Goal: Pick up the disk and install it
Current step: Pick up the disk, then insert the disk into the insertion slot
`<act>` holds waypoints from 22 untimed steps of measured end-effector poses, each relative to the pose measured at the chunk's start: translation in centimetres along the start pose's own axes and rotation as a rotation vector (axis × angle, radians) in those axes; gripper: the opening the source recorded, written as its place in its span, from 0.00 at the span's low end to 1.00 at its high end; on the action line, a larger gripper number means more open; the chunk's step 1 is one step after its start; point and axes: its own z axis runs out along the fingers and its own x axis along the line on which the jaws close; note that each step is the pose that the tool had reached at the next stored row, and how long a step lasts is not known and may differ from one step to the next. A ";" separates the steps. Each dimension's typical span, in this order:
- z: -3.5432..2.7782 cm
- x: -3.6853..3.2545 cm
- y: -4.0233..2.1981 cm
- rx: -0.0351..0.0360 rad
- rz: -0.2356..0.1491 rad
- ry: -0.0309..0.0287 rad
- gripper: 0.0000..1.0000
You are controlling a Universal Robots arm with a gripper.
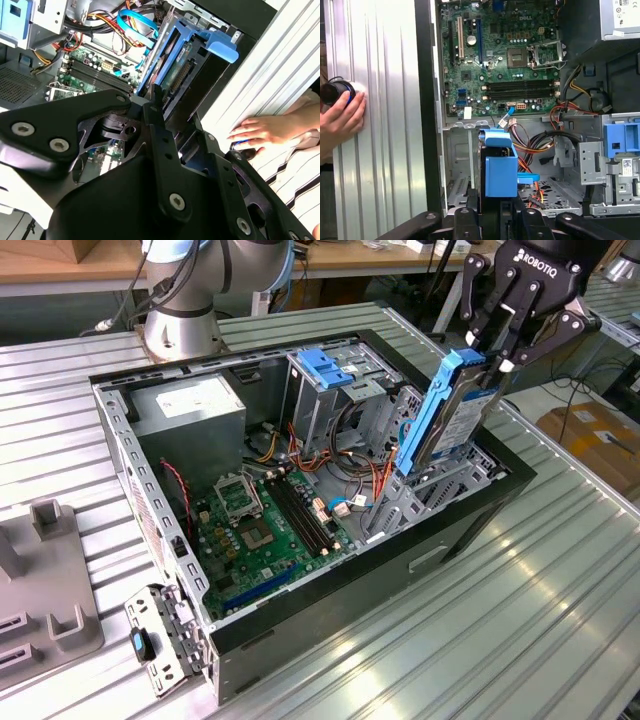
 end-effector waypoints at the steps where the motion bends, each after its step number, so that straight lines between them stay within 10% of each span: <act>1: 0.00 0.07 0.00 0.0000 0.000 0.0001 0.35; 22: 0.76 0.23 -0.15 0.0005 -0.015 0.0000 0.35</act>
